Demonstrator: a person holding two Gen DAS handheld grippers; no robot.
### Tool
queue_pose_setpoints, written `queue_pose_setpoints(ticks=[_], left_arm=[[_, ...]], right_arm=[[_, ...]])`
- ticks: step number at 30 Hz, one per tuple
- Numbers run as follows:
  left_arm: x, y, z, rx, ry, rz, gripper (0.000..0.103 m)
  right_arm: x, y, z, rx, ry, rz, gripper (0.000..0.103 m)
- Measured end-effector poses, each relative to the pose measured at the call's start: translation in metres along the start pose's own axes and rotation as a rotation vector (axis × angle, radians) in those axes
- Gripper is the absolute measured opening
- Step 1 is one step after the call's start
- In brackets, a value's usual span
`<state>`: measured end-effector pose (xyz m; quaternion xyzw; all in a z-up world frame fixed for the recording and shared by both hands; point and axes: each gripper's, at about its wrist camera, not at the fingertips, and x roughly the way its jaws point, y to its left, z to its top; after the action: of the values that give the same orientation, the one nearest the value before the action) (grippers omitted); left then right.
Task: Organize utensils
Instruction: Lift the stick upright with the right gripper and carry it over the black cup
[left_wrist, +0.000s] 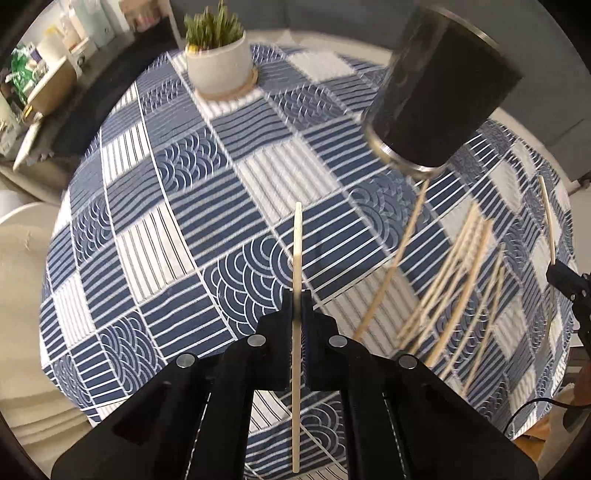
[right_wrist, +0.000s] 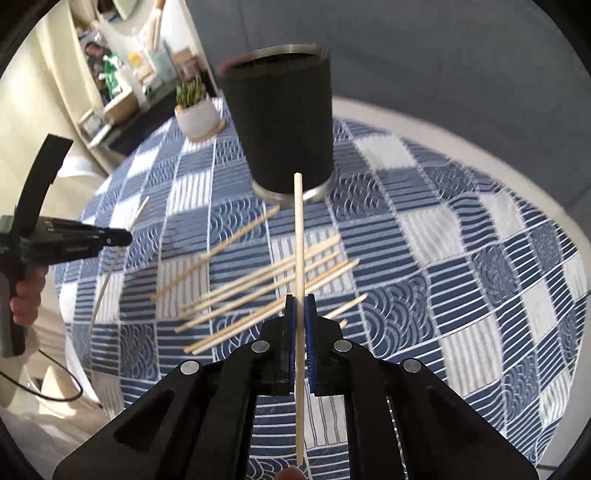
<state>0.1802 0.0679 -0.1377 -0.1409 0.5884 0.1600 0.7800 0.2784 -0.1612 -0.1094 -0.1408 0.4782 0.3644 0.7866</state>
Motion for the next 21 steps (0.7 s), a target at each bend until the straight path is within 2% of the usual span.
queue_pose_setpoints(ticks=[12,21], left_arm=[[-0.101,-0.028,0.027,0.077,-0.242,-0.04,0.005],[-0.169,-0.034,0.052,0.129,-0.434,-0.072,0.005]], right_arm=[[-0.093,0.013,0.042,-0.025,-0.268,-0.058,0.005],[-0.127,0.03,0.084,-0.098,-0.384,-0.075,0.005]])
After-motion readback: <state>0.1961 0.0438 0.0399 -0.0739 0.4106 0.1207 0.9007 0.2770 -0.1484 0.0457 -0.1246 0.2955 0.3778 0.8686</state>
